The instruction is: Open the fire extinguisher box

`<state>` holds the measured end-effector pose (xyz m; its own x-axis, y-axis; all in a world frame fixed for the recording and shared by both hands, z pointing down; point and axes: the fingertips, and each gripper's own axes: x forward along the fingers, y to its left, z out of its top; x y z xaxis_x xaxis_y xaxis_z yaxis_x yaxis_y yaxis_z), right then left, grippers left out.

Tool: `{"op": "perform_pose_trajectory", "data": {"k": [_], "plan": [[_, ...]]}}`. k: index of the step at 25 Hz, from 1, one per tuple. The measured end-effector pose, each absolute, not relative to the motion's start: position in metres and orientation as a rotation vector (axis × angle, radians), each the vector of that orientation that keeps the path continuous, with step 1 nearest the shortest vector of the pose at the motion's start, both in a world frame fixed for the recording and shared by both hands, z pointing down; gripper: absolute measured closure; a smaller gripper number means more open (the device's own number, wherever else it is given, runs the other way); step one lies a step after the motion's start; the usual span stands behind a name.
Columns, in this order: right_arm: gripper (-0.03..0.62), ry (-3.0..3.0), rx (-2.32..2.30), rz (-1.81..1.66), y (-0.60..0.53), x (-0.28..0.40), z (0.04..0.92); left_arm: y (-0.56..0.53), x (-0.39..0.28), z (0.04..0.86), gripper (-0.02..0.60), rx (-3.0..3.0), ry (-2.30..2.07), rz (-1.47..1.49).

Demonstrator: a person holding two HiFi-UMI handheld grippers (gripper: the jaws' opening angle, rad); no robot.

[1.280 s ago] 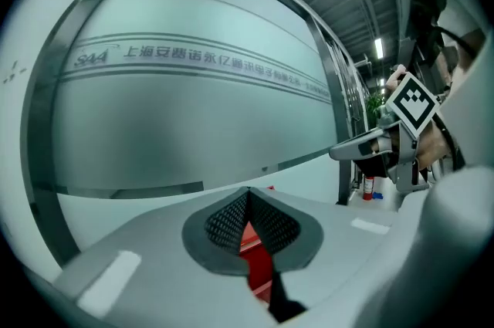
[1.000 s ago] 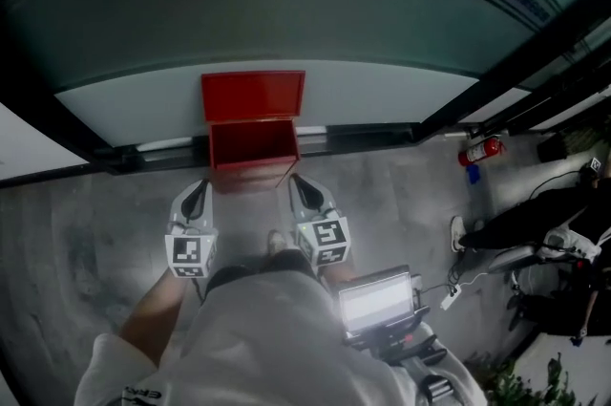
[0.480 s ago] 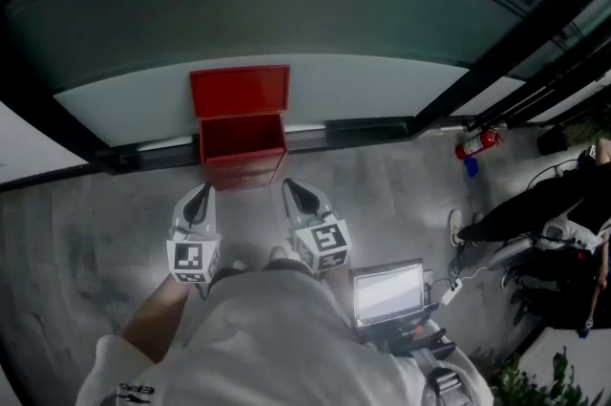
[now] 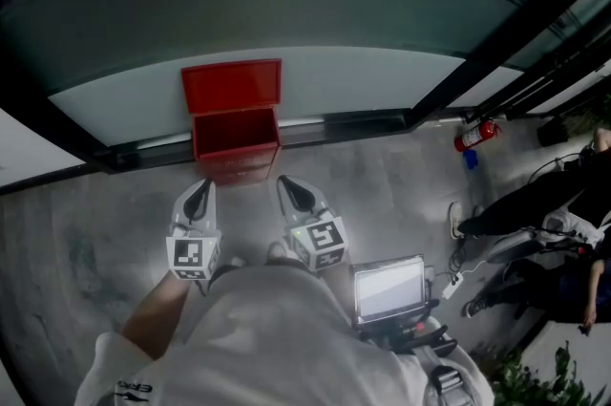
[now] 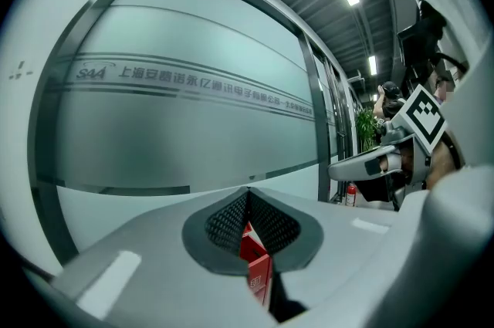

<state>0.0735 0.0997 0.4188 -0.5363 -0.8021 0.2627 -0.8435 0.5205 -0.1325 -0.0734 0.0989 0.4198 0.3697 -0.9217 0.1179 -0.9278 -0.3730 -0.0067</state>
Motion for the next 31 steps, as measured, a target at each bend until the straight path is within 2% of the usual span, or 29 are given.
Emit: {"op": "perform_pose_trajectory", "data": {"k": [31], "plan": [[0.582,-2.578,1.413,0.328,0.0917,0.0775,0.4213,0.0961,-0.0733,0.4226,0.58,2.537,-1.74,0.161]]}}
